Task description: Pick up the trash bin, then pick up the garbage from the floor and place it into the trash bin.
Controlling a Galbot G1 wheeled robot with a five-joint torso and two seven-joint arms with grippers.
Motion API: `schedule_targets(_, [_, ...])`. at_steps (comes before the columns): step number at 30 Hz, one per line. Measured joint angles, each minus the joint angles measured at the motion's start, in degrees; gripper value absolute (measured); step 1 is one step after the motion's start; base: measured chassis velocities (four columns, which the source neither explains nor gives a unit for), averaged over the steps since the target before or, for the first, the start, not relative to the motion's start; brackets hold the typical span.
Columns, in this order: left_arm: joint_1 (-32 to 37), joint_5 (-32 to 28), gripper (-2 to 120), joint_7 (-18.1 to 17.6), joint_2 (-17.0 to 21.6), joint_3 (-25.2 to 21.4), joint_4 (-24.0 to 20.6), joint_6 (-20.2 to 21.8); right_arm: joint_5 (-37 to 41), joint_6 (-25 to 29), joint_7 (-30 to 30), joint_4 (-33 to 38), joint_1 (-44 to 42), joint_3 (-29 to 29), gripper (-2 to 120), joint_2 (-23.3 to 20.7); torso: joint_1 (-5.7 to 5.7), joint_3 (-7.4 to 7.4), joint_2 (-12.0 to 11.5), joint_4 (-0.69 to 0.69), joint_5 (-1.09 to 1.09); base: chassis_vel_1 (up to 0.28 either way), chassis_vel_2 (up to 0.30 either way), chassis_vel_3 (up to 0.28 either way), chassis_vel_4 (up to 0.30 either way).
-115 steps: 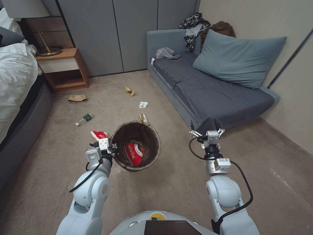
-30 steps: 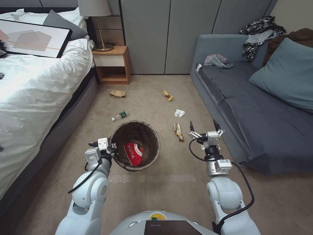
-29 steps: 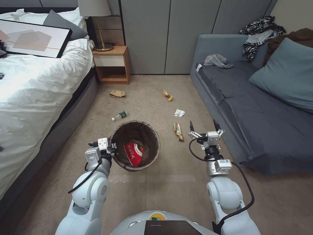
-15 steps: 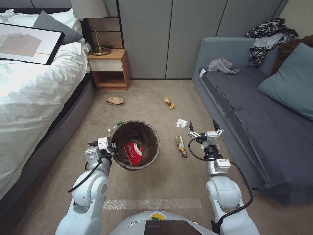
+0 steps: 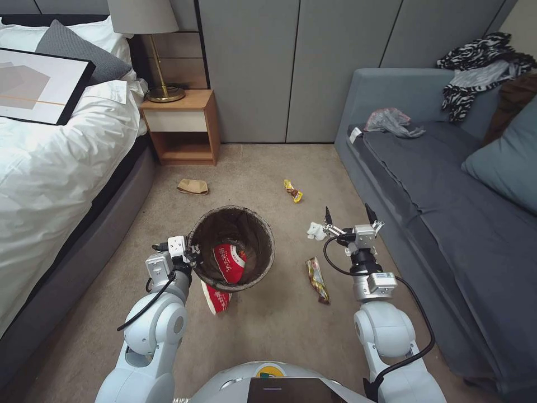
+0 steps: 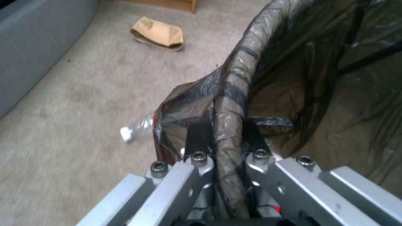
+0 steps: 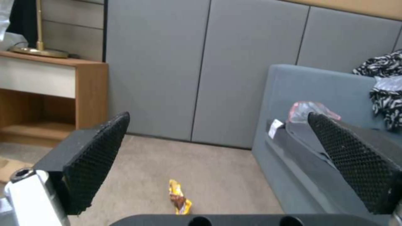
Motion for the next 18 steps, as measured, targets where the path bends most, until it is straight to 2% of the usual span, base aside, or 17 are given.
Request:
schedule_targets(9, [0.09,-0.03,3,0.00,0.06,0.05,-0.26,-0.04,-0.08,0.79,0.38,0.12,-0.11,0.03,100,0.11,0.01,0.01,0.00,-0.02,0.01,-0.199,0.176,0.192,-0.204])
schedule_targets(10, [0.13,-0.01,3,-0.03,0.09,0.02,-0.29,-0.06,-0.14,0.83,0.42,0.12,-0.06,0.03,100,0.10,0.01,0.02,0.00,0.01,0.00,-0.092,0.099,0.108,-0.101])
schedule_targets(16, [0.25,-0.03,3,-0.03,0.17,-0.04,-0.32,-0.06,-0.16,-0.71,0.44,0.55,-0.26,-0.04,100,-0.32,0.00,-0.01,0.00,-0.01,0.00,-0.013,0.016,0.018,-0.009])
schedule_targets(18, [0.25,-0.05,3,-0.03,0.20,-0.05,-0.33,-0.06,0.33,-3.04,0.48,1.24,-0.41,-0.02,100,-0.88,0.00,-0.01,0.00,-0.02,0.00,0.019,-0.021,-0.030,0.022])
